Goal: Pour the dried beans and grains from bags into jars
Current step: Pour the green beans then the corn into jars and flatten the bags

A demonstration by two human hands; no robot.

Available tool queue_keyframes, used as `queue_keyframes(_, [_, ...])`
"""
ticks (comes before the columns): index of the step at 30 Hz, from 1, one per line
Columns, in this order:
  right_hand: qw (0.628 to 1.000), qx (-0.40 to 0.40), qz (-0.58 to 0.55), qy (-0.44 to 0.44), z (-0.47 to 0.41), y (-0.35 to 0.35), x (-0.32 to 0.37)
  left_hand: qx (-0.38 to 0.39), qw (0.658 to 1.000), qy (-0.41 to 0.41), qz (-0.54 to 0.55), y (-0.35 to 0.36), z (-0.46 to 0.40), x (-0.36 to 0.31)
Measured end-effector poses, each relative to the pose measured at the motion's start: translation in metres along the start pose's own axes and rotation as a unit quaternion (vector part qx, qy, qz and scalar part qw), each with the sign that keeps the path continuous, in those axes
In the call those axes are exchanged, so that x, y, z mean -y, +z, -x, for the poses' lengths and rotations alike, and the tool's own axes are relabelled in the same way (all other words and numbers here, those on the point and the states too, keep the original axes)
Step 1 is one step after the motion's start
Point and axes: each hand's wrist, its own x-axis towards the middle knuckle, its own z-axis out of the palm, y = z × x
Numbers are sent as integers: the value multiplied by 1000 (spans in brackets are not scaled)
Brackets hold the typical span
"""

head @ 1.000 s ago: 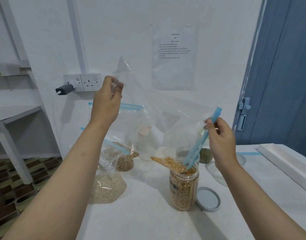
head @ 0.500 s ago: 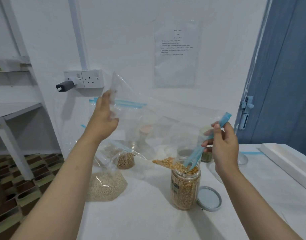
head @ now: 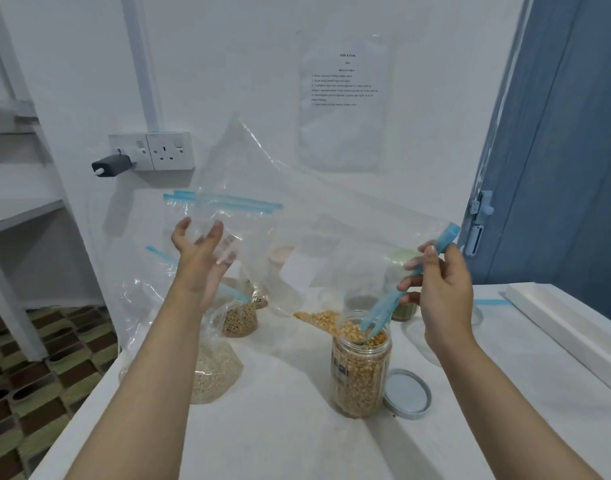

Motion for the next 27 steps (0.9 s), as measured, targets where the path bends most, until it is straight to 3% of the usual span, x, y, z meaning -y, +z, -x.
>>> queue_keyframes(2, [1000, 1, 0, 2, 0, -1, 0, 24, 994, -43, 95, -10, 3, 17])
queue_keyframes(5, [1000, 6, 1, 7, 2, -1, -2, 80, 955, -216, 188, -9, 16, 49])
queue_keyframes(7, [1000, 9, 0, 12, 4, 0, -3, 102, 940, -256, 200, 2, 30, 66])
queue_keyframes(16, [999, -15, -11, 40, 0, -10, -3, 123, 971, -154, 136, 46, 35, 67])
queue_keyframes(27, [997, -29, -24, 62, 4, -24, -7, 161, 973, -132, 103, 71, 37, 52])
